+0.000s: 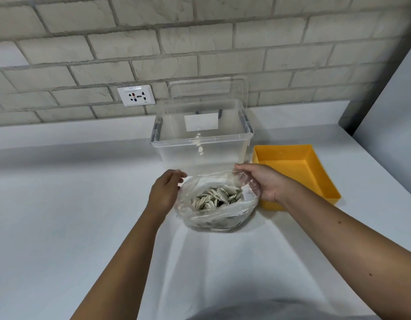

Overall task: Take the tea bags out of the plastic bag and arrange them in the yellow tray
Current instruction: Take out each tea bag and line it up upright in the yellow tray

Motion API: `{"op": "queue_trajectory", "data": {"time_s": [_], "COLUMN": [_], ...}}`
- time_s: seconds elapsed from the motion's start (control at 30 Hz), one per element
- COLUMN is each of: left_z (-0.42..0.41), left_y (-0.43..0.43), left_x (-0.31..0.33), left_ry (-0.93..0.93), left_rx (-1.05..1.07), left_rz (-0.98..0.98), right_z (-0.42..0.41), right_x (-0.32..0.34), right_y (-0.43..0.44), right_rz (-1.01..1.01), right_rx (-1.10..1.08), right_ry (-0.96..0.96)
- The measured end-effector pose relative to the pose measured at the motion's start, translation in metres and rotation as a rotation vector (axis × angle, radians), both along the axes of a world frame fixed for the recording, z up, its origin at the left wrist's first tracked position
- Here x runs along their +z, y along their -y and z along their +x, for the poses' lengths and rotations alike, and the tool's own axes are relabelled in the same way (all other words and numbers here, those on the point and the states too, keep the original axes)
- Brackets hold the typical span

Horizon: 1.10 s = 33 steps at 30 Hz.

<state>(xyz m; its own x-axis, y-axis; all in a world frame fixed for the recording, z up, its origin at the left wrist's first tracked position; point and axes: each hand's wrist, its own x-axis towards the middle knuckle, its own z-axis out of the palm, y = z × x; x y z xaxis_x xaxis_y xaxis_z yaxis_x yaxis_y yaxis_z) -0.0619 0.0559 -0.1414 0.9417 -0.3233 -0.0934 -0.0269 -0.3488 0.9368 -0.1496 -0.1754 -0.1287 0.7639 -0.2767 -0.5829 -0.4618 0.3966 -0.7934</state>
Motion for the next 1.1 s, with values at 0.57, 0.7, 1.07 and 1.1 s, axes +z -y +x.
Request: {"op": "queue_trajectory", "data": {"time_s": [0.57, 0.7, 1.07, 1.1], "left_z": [0.001, 0.003, 0.001, 0.005], "left_y": [0.043, 0.042, 0.034, 0.031], "left_x": [0.002, 0.002, -0.017, -0.018], "left_ry": [-0.25, -0.236, -0.38, -0.422], "left_rx": [-0.137, -0.03, 0.107, 0.061], "left_rz": [-0.27, -0.511, -0.171, -0.178], "right_z": [0.004, 0.004, 0.001, -0.002], "right_x": [0.001, 0.005, -0.047, -0.047], "right_y": [-0.008, -0.014, -0.049, -0.051], "right_rz": [-0.377, -0.476, -0.412, -0.301], "right_rx": [0.007, -0.024, -0.207, -0.219], "right_ry": [0.233, 0.352, 0.062, 0.044]}}
